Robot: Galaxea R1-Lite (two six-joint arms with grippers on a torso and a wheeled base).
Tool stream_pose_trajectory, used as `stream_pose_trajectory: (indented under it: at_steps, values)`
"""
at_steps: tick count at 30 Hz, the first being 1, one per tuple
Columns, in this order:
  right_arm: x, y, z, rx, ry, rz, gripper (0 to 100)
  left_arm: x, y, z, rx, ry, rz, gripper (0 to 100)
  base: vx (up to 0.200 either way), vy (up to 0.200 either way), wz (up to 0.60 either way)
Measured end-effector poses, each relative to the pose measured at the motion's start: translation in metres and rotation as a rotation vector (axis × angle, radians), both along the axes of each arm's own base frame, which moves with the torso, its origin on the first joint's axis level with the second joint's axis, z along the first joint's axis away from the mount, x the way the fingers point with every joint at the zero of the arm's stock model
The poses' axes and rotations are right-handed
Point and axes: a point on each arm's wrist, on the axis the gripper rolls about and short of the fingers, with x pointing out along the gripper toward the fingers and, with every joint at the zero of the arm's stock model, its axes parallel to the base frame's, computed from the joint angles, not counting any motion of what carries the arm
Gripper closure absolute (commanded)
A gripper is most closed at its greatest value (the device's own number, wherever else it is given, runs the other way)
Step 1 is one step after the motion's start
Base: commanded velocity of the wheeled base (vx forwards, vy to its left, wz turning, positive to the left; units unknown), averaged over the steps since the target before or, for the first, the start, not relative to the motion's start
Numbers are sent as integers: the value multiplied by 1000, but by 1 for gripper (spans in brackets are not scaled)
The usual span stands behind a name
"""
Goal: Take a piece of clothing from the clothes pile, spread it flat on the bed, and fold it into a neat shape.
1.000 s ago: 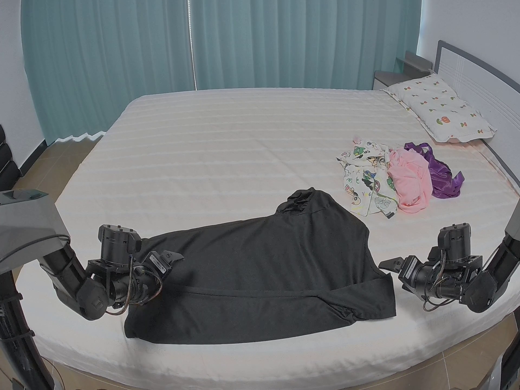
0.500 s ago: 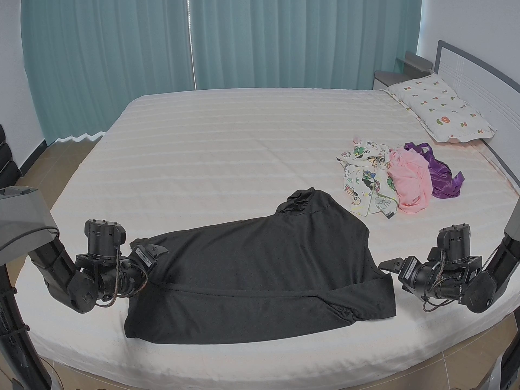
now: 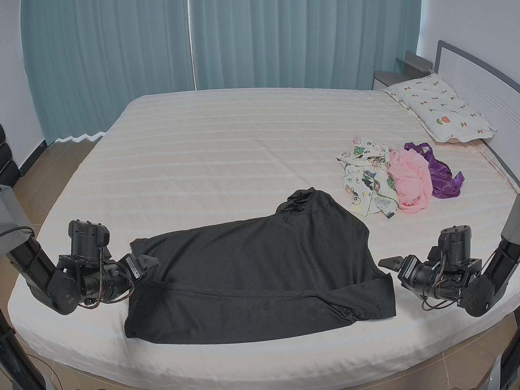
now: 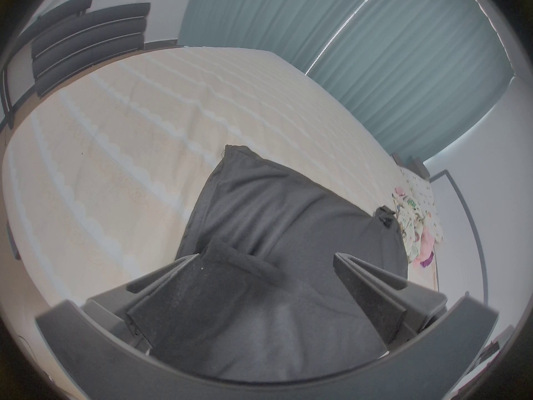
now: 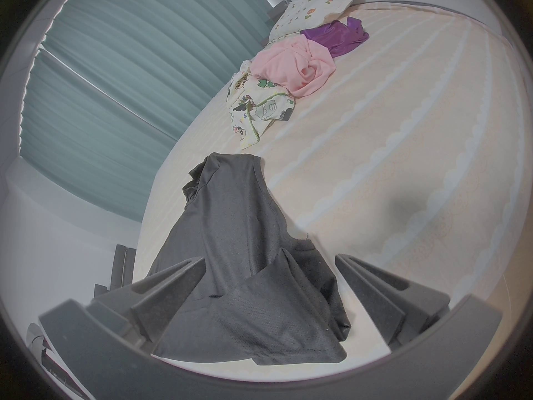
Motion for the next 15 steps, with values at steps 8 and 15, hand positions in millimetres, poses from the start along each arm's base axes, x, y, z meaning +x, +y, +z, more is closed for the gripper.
stream_pose_trajectory:
  at_steps: [8,15]
  values:
    - [0,0,0,-2,1,1,0,-17,15,-1,49,25,-127,0,0,0,0]
    - [-1,0,-1,-3,2,2,0,-22,26,2,19,47,-163,0,0,0,0]
